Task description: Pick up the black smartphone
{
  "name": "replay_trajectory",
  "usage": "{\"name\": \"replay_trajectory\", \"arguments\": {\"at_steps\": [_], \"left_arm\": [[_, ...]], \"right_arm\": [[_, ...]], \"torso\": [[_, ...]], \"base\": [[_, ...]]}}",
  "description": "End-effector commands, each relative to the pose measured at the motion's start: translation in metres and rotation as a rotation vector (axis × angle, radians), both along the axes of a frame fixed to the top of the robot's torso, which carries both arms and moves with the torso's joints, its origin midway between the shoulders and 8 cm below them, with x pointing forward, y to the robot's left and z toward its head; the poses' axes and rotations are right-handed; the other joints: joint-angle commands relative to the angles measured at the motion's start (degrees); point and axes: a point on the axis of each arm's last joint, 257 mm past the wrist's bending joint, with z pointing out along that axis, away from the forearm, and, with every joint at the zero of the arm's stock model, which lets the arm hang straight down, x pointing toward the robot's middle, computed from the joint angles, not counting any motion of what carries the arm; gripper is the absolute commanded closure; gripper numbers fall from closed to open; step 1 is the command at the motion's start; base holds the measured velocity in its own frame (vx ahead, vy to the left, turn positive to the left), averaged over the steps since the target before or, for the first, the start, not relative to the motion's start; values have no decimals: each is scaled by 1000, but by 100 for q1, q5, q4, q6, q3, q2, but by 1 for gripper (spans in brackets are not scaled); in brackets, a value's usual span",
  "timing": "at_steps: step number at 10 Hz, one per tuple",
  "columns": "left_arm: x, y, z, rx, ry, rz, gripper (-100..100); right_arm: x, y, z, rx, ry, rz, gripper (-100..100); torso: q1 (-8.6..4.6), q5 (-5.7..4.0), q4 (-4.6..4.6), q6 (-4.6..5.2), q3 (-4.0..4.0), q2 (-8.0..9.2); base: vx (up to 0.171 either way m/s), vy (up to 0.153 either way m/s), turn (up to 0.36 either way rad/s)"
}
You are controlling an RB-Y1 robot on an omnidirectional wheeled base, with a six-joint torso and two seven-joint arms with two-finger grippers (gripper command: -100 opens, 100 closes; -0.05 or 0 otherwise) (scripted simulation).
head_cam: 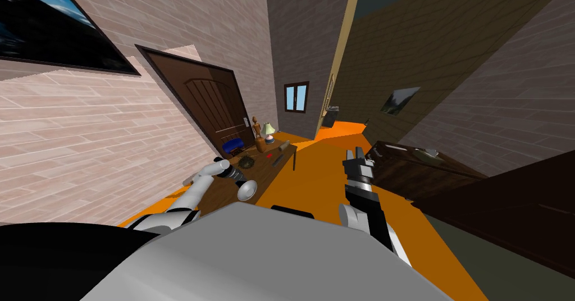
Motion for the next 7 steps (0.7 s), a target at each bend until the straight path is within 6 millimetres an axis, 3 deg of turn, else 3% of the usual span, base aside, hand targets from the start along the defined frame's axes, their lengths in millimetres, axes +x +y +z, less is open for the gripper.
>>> {"name": "replay_trajectory", "arguments": {"at_steps": [1, 5, 6, 7], "left_arm": [[5, -2, -7, 0, 0, 29, -100], [12, -5, -19, -1, 1, 68, -100], [12, -5, -20, 0, -1, 73, 100], [12, -5, -20, 0, 0, 73, 100]], "right_arm": [[0, 0, 0, 0, 0, 0, 0], [0, 0, 0, 0, 0, 0, 0], [0, 0, 0, 0, 0, 0, 0], [0, 0, 0, 0, 0, 0, 0]], "torso": [[0, 0, 0, 0, 0, 0], [38, 9, 9, 1, 25, 45], [23, 6, 7, -3, 17, 28], [9, 2, 3, -2, 7, 12]], "base": [[-46, 42, -183], [-96, 80, -170], [-10, 9, 7], [-5, 3, -3]]}}
